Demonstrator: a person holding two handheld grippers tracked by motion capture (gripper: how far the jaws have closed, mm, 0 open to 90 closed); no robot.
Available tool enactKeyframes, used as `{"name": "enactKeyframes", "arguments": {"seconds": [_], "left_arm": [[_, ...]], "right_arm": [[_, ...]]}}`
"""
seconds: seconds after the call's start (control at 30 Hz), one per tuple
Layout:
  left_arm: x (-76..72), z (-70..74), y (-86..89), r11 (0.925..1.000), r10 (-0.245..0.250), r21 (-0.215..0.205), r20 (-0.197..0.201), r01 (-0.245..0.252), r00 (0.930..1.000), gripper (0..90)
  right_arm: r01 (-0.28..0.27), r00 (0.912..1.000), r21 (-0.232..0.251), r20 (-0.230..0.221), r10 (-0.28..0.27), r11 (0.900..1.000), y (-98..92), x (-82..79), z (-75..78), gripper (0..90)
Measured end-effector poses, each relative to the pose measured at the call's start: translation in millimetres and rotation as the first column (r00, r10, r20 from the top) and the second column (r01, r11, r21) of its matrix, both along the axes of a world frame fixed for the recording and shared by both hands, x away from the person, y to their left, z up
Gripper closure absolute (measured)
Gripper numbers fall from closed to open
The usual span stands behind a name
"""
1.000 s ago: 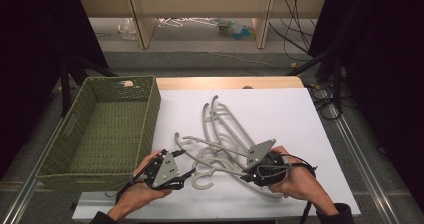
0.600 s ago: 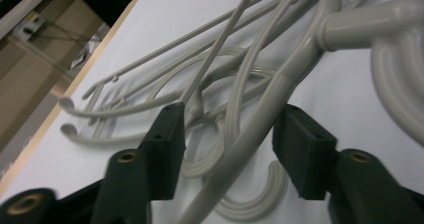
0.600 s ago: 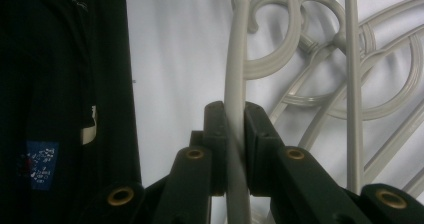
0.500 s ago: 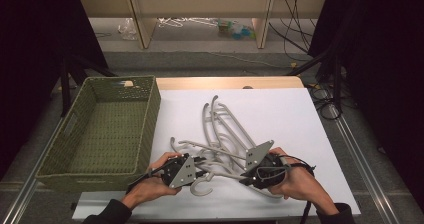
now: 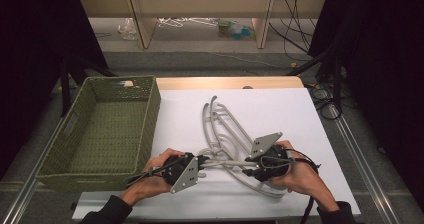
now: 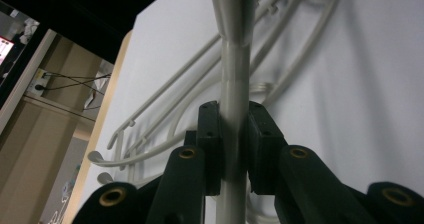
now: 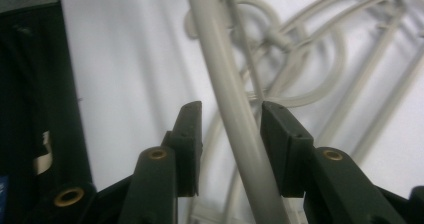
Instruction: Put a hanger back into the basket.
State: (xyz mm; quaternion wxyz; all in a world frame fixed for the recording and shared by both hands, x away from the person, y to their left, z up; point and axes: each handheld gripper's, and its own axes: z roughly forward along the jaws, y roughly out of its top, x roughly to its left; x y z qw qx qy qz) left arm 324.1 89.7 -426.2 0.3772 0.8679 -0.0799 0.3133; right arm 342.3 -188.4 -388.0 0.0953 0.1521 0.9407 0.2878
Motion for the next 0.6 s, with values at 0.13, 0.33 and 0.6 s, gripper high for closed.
{"name": "enactKeyframes", "arguments": {"seconds": [0.13,0.33,0.6], "left_arm": [[1.4,6.7,0.6,0.9984,0.056,-0.004,-0.012,-0.056,0.9984,79.4],[8.0,23.5,10.1,0.9721,0.196,-0.103,-0.137,-0.211,0.9710,79.3],[15.2,45.4,30.0,0.8814,0.286,-0.253,-0.384,-0.399,0.8776,79.3]], "right_arm": [[0.108,0.9912,0.076,0.069,-0.113,0.991,-3.1,0.9,10.6,44.0],[0.176,0.9663,0.200,0.152,-0.208,0.964,-11.1,-4.5,39.3,34.3],[0.150,0.9810,0.206,0.091,-0.172,0.967,0.4,-17.8,24.2,31.8]]}}
